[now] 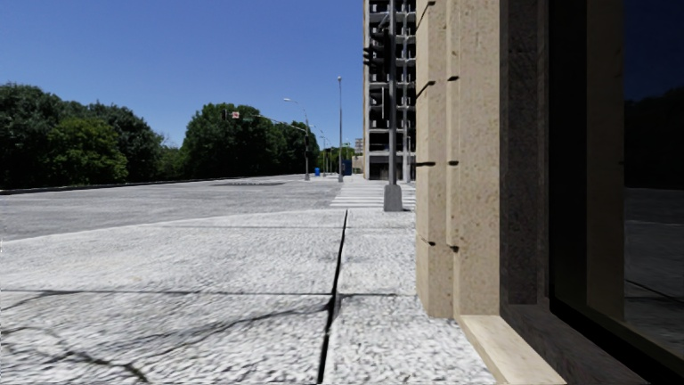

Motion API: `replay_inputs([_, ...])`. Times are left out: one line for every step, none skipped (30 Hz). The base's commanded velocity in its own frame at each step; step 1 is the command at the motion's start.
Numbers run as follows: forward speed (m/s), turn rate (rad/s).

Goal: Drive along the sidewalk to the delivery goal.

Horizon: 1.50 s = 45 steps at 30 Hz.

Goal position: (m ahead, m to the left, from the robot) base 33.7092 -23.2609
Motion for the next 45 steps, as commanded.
replay_inputs([2.00, 0.43])
replay_inputs([2.00, 0.21])
replay_inputs([2.00, 0.14])
replay_inputs([2.00, 0.14])
replay_inputs([2.00, 0.10])
replay_inputs([2.00, 0.06])
replay_inputs([2.00, 0.03])
replay_inputs([2.00, 0.02])
replay_inputs([2.00, 0.01])
replay_inputs([2.00, 0.00])
replay_inputs([2.00, 0.00])
replay_inputs([2.00, 0.00])
replay_inputs([2.00, 0.00])
replay_inputs([2.00, 0.00])
replay_inputs([2.00, 0.00])
replay_inputs([2.00, 0.00])
replay_inputs([2.00, 0.00])
replay_inputs([2.00, 0.00])
replay_inputs([2.00, 0.00])
replay_inputs([2.00, 0.00])
replay_inputs([2.00, 0.00])
replay_inputs([2.00, 0.00])
replay_inputs([2.00, -0.29])
replay_inputs([2.00, -0.52])
replay_inputs([2.00, -0.65])
replay_inputs([2.00, -0.72])
replay_inputs([2.00, -0.76])
replay_inputs([2.00, -0.77])
replay_inputs([2.00, -0.77])
replay_inputs([2.00, -0.77])
replay_inputs([2.00, -0.78])
replay_inputs([2.00, -0.78])
replay_inputs([2.00, -0.78])
replay_inputs([2.00, -0.78])
replay_inputs([2.00, -0.78])
replay_inputs([2.00, -0.78])
replay_inputs([2.00, -0.78])
replay_inputs([2.00, -0.80])
replay_inputs([2.00, -1.20])
replay_inputs([2.00, -1.20])
replay_inputs([2.00, -1.20])
replay_inputs([2.00, -1.20])
replay_inputs([2.00, -1.20])
replay_inputs([2.00, -1.20])
replay_inputs([2.00, -0.76])
